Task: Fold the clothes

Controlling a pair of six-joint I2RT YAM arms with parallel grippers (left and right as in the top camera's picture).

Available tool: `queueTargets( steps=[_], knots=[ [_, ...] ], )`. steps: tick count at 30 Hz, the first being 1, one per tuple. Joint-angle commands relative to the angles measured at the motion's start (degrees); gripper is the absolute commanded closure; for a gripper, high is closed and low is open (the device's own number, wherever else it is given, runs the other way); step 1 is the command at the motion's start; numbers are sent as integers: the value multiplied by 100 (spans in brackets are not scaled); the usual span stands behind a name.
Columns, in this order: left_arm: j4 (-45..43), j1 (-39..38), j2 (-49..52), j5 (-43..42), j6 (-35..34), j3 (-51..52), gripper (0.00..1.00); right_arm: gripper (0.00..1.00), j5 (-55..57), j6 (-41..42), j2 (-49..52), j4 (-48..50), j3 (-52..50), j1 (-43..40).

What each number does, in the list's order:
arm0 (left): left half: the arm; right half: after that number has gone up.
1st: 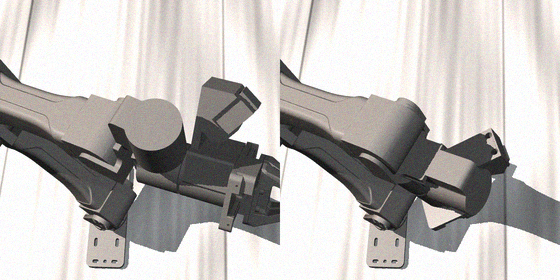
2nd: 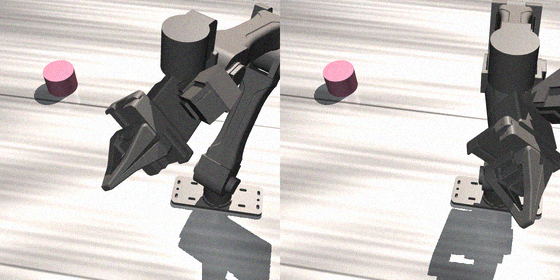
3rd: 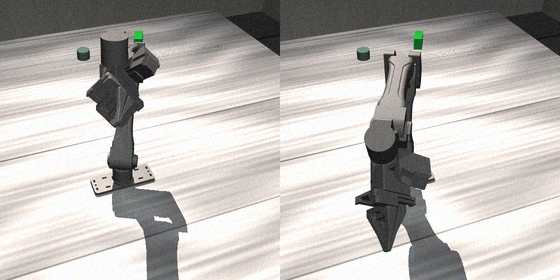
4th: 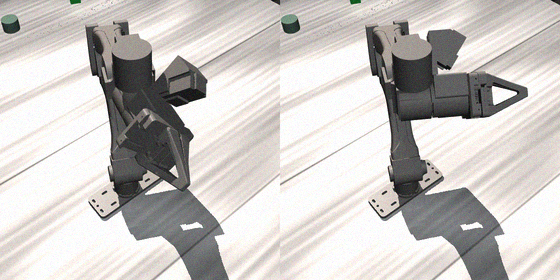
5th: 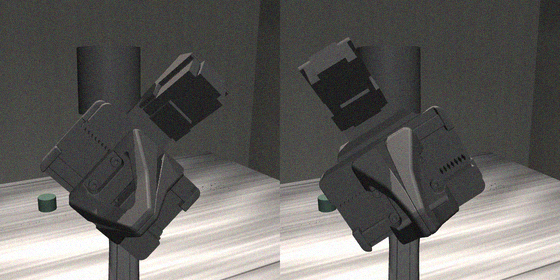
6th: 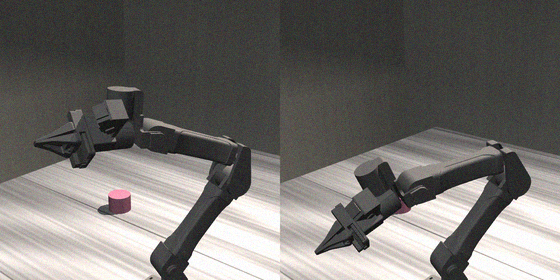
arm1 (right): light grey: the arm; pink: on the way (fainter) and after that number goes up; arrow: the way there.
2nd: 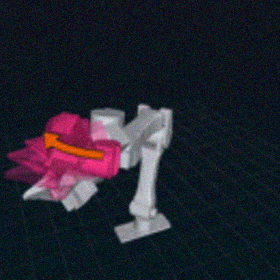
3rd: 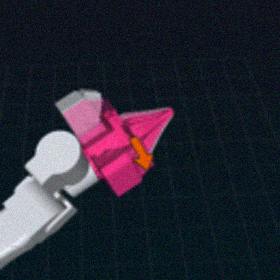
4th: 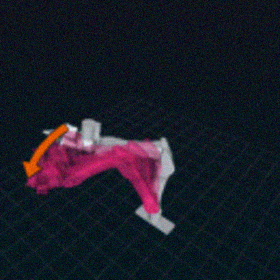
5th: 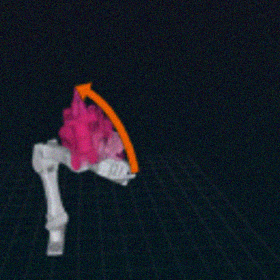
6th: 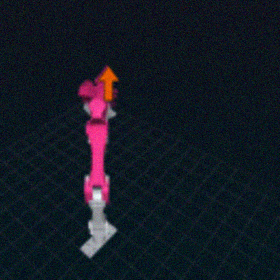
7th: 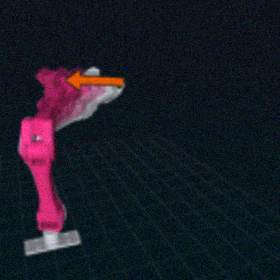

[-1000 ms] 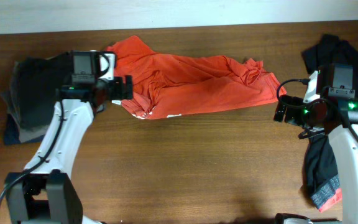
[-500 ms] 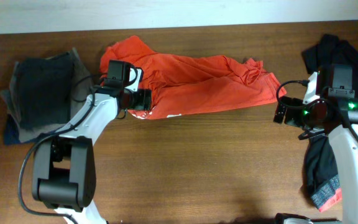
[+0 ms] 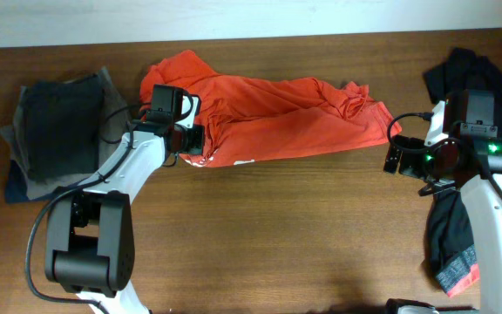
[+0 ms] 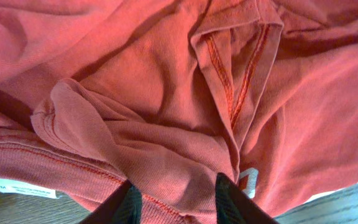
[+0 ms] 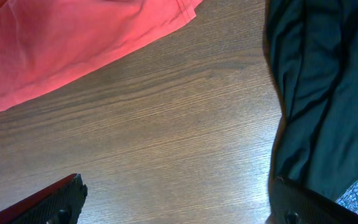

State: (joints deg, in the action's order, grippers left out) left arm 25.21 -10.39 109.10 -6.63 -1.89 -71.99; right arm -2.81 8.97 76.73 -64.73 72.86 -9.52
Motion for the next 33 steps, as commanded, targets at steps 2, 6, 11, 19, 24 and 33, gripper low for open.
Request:
queueTargets(
  steps=[2,6,11,19,24,33],
  knots=[
    [-103,4,146,44,-116,72,77,1,55,-15,-9,-11,42,-26],
    [-4,4,46,-4,-114,4,100,1,57,-59,-9,-52,42,-26],
    [1502,4,-933,-7,-118,-411,100,1,57,-59,-9,-44,42,-26],
    [4068,-7,-1836,146,-118,-398,100,1,57,-59,-9,-44,42,-26],
    [4806,7,-1777,1241,-313,-380,100,1,57,-59,-9,-46,42,-26],
    [4054,4,-1777,1801,-584,-380,51,1,57,-59,-9,-44,42,-26]
  ],
)
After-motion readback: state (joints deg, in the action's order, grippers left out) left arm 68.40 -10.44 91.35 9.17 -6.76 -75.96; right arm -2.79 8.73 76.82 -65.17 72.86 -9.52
